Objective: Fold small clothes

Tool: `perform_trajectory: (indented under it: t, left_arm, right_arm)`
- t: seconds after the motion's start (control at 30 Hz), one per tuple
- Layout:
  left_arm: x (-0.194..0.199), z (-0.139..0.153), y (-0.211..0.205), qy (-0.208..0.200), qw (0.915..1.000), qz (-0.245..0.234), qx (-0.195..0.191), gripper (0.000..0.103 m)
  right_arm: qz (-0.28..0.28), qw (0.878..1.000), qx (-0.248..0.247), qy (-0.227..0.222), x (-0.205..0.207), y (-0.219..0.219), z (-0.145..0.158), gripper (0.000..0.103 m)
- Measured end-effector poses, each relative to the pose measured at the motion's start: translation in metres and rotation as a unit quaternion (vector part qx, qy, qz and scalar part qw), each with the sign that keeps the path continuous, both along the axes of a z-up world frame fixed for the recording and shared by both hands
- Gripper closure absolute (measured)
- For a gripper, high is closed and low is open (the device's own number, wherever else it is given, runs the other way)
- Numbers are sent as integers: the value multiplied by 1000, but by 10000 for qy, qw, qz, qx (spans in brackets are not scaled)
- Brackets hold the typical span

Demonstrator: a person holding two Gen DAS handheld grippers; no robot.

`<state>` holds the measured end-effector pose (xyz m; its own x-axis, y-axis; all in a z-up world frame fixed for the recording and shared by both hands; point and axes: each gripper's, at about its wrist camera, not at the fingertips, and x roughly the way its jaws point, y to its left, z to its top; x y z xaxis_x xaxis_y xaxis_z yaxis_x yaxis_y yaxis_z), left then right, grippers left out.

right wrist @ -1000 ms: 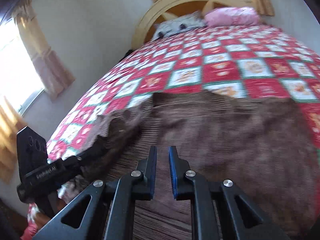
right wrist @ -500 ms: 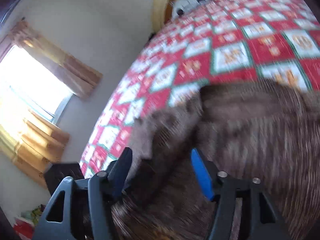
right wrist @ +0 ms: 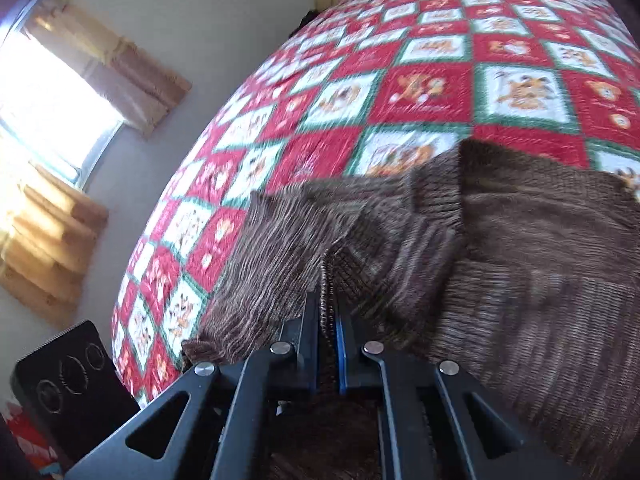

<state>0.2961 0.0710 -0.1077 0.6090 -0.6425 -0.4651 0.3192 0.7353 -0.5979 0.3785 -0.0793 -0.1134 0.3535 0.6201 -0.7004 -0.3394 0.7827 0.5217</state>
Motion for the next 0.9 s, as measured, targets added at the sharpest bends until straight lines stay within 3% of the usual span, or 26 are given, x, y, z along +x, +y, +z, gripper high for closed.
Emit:
perform_trajectory:
  t: [0.03, 0.1, 0.2, 0.4, 0.6, 0.73, 0.8, 0.9]
  left_arm:
    - [-3, 3, 0, -106, 9999, -31, -22, 63]
    - [-9, 9, -3, -337, 9994, -125, 12, 47]
    - [-12, 14, -10, -469, 9985, -238, 142, 33]
    - [0, 6, -4, -150, 9998, -133, 31, 32]
    - [5, -2, -5, 135, 9998, -18, 121, 32]
    - [6, -5, -10, 230, 9992, 38, 324, 32]
    - [9, -7, -11, 311, 9987, 57, 397, 32]
    - [8, -9, -10, 337, 9985, 83, 422, 31]
  right_arm:
    - [-13, 9998, 40, -186, -6, -7, 6, 97]
    - [-76, 9988, 96, -468, -22, -24, 16, 97]
    - [-318, 9963, -256, -762, -33, -40, 18, 97]
    - [-746, 9950, -536, -381, -41, -74, -19, 97]
    - [-1420, 9848, -713, -703, -63, -99, -8, 96]
    - [-1133, 9887, -408, -892, -74, -89, 3, 96]
    - [-1047, 9895, -645, -760, -77, -79, 0, 96]
    - [-1017, 9930, -416, -432, -80, -80, -10, 96]
